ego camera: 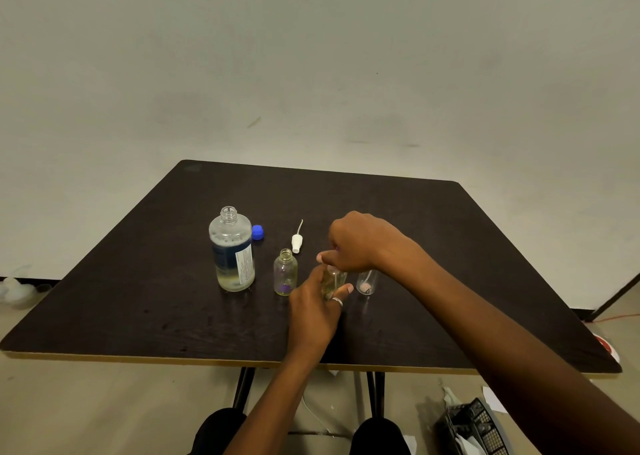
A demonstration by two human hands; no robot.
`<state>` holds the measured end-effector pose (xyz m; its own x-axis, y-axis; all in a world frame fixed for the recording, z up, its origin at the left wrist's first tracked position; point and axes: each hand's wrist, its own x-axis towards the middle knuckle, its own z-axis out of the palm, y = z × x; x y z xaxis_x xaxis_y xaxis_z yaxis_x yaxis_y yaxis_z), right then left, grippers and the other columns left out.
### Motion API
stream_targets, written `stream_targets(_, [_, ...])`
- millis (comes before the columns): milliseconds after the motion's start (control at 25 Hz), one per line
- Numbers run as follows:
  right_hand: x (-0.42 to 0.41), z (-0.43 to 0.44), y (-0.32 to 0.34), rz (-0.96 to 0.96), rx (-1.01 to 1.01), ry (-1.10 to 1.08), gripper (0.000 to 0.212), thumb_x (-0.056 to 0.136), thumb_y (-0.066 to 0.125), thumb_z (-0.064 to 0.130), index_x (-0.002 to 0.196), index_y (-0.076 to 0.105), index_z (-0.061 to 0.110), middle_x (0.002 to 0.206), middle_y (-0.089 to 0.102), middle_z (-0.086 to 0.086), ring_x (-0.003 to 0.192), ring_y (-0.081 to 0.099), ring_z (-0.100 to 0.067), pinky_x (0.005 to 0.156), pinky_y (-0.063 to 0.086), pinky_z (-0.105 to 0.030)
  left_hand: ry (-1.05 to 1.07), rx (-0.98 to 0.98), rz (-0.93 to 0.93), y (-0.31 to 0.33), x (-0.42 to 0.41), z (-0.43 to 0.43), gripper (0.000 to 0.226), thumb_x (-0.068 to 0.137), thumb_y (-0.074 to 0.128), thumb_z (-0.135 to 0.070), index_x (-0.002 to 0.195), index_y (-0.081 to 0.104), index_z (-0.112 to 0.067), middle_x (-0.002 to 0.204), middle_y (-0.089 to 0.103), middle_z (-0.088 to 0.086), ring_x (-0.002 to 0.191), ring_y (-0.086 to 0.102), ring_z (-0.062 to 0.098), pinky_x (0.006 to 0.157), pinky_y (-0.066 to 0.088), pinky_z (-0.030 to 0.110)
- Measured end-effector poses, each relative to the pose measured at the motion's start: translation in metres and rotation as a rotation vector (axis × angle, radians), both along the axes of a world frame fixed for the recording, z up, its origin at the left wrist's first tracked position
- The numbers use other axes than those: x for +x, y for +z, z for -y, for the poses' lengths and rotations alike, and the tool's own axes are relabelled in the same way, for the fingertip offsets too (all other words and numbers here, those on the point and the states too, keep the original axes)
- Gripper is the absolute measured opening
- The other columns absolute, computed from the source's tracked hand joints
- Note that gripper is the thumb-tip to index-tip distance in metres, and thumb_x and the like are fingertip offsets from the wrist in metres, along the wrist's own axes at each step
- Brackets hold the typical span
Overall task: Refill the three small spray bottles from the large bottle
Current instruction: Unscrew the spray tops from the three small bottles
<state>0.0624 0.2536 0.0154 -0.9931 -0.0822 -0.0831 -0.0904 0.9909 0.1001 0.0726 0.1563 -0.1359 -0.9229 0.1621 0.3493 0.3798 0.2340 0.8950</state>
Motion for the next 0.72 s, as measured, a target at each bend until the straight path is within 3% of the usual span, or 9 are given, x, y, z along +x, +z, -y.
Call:
stream_targets(120, [0.002,0.002,0.0,0.01,-0.002,-0.01,0.044,0.09,0.06,0.042,0.058,0.044,0.017,0.061,0.05,-0.002,0.059,0.056,-0.02,0.058,0.05,-0.034,-0.002,0.011,-0.006,0.0,0.001,0.001,0.024,0.082,0.078,-0.027,0.102,0.065,-0.025,0.077,0.065,-0.016,0.078,0.062,-0.009,0.064,0.044,0.004])
stream_targets(280, [0.006,0.003,0.012,0.072,-0.026,0.013,0.019,0.083,0.062,0.028,0.075,0.064,0.011,0.075,0.064,-0.007,0.072,0.065,-0.024,0.071,0.059,-0.041,0.0,0.003,0.003,0.001,0.002,0.0,0.027,0.082,0.079,-0.028,0.105,0.065,-0.027,0.077,0.064,-0.015,0.074,0.061,-0.008,0.064,0.045,0.006])
stream_targets(400, [0.012,0.004,0.034,0.052,-0.045,0.019,0.01,0.08,0.061,0.023,0.079,0.067,0.015,0.079,0.068,-0.003,0.075,0.066,-0.022,0.072,0.059,-0.039,0.019,-0.002,0.049,0.003,0.001,-0.001,0.036,0.081,0.08,-0.028,0.114,0.065,-0.028,0.088,0.067,-0.016,0.082,0.064,-0.006,0.073,0.052,0.011])
stream_targets(600, [0.024,0.002,0.086,-0.058,-0.051,-0.002,0.019,0.078,0.058,0.022,0.092,0.069,0.029,0.092,0.067,0.007,0.088,0.062,-0.017,0.074,0.055,-0.035,-0.002,-0.012,0.088,0.004,0.0,-0.001,0.046,0.081,0.079,-0.028,0.124,0.062,-0.024,0.098,0.065,-0.017,0.084,0.061,-0.008,0.07,0.044,-0.002])
stream_targets(720, [0.021,0.0,0.099,-0.145,-0.078,-0.036,0.02,0.076,0.057,0.02,0.088,0.07,0.028,0.093,0.069,0.004,0.087,0.063,-0.02,0.075,0.056,-0.036,-0.004,-0.014,0.09,0.005,0.001,-0.001,0.047,0.082,0.078,-0.028,0.125,0.062,-0.022,0.105,0.069,-0.01,0.09,0.063,-0.001,0.072,0.044,-0.002])
